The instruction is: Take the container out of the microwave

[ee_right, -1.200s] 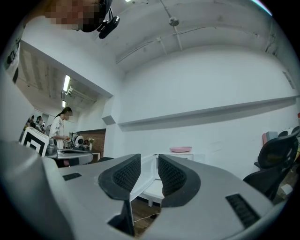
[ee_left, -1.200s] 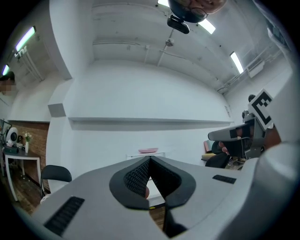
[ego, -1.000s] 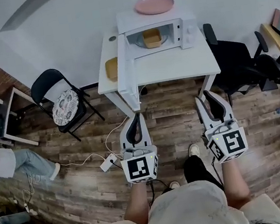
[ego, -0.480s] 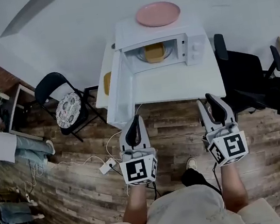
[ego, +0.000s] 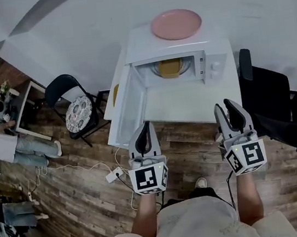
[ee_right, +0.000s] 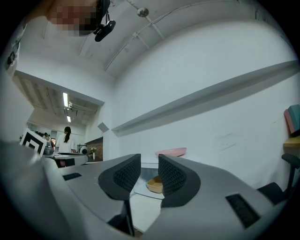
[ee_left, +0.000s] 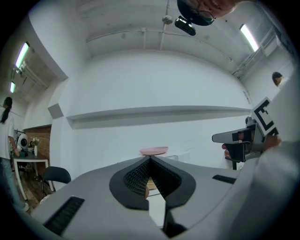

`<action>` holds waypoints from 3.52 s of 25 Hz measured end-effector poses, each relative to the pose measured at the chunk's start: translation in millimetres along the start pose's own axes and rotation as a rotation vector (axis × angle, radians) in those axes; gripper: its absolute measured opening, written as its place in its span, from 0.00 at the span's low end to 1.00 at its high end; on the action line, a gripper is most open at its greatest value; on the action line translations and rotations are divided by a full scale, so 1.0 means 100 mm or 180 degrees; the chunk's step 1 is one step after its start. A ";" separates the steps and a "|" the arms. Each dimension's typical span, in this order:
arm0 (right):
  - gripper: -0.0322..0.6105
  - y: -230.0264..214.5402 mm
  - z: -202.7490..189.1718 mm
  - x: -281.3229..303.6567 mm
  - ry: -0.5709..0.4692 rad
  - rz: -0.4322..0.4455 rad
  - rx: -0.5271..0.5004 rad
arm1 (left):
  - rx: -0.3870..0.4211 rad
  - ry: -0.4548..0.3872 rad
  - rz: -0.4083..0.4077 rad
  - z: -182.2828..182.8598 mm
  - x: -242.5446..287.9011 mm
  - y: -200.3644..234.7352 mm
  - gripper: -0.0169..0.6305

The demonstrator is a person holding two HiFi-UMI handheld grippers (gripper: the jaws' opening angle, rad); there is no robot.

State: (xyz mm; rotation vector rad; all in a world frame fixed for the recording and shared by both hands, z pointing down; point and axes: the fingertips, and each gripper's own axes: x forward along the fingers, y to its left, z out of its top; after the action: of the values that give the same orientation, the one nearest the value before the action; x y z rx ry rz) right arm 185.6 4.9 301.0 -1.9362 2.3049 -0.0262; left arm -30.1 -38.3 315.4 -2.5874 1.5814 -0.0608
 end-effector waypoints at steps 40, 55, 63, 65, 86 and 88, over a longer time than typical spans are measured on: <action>0.25 -0.13 -0.19 2.14 0.0257 0.0359 -0.0477 | -0.0186 0.0018 0.0041 -0.52 1.79 0.76 0.04; 0.25 -0.21 -0.28 2.54 0.0290 0.0229 -0.0590 | -0.0241 -0.0076 -0.0181 -0.60 2.35 0.83 0.04; 0.25 -0.16 -0.41 2.73 0.0305 0.0300 -0.0489 | -0.0216 -0.0023 -0.0159 -0.65 2.44 0.91 0.04; 0.25 -0.13 -0.41 2.76 0.0288 0.0343 -0.0492 | -0.0207 -0.0016 -0.0157 -0.65 2.43 0.92 0.04; 0.25 -0.10 -0.74 2.82 0.0555 0.0467 -0.0514 | -0.0227 0.0150 -0.0167 -0.90 2.47 0.84 0.04; 0.25 -0.11 -0.80 2.83 0.0609 0.0492 -0.0534 | -0.0237 0.0166 -0.0171 -0.92 2.50 0.83 0.04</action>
State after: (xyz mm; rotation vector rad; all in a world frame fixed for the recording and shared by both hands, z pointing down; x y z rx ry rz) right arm 140.3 -280.5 356.1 -1.8981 2.6549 -0.0029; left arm 2.6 -304.2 392.3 -2.7066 1.5599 -0.0759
